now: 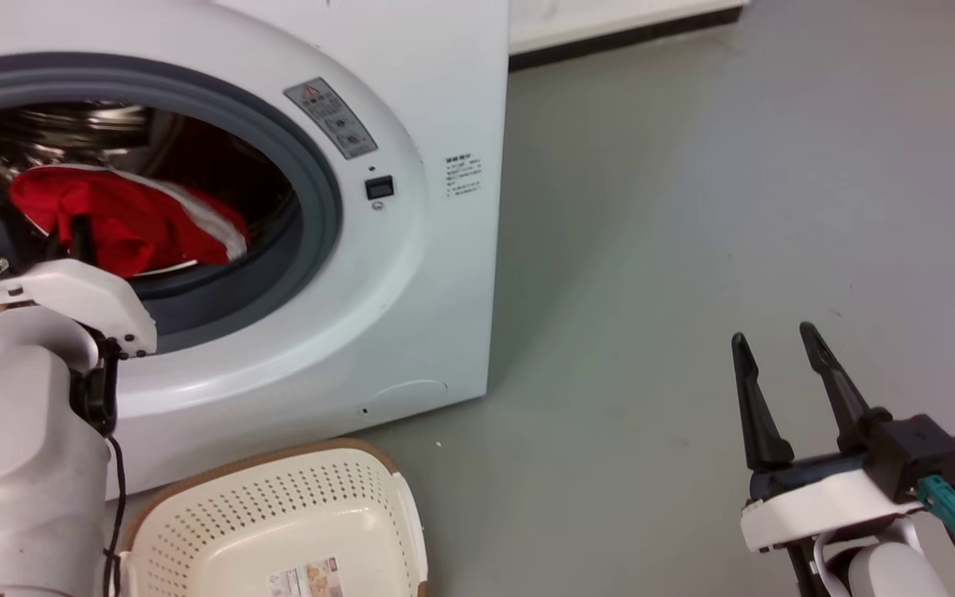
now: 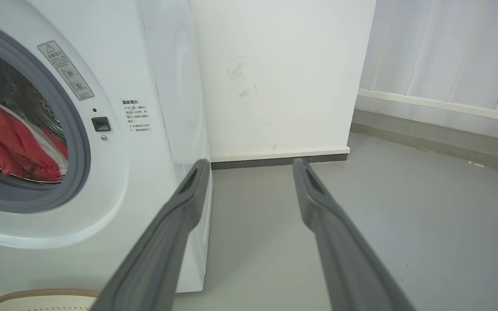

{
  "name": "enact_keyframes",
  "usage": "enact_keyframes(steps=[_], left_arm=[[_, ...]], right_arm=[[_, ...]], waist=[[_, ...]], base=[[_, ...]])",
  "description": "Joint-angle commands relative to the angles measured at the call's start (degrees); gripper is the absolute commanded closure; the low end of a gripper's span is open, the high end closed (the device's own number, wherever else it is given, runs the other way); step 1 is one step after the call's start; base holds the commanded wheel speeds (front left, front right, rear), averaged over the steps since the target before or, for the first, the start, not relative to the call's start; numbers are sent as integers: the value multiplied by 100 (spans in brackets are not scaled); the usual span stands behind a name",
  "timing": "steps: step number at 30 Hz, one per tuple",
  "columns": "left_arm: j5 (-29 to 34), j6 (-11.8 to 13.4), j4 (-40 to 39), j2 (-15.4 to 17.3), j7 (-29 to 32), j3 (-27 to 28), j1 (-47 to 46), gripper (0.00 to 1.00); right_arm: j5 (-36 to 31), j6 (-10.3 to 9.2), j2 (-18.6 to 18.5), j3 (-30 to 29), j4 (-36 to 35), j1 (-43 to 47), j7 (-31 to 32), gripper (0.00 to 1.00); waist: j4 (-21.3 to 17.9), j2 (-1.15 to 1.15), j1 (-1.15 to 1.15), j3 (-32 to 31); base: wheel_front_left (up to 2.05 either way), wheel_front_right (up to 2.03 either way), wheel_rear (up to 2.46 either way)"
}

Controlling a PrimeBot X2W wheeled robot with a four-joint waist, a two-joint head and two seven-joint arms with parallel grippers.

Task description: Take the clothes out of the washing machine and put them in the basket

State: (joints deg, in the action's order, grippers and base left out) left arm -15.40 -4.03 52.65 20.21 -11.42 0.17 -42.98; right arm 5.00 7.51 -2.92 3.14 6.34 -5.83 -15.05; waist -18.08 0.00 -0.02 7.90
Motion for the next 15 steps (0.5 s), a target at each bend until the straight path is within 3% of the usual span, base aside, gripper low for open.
enact_keyframes(steps=[1, 9, 15], left_arm=[[-27, -23, -98, -38, -78, -13, 114, 100], [-69, -7, -1100, -195, -274, -75, 739, 100], [-72, 141, -2483, -322, -240, -119, 1404, 100]], right_arm=[[-14, -4, 6, -25, 12, 84, -19, 0], [-62, -4, 6, -141, -38, 321, -19, 0], [-97, -4, 7, -193, -56, 468, 11, 0]], waist=[[124, 0, 2, -165], [347, 0, 2, -425], [567, 0, 2, -591]], base=[[0, 0, 0], [0, 0, 0], [0, 0, 0]])
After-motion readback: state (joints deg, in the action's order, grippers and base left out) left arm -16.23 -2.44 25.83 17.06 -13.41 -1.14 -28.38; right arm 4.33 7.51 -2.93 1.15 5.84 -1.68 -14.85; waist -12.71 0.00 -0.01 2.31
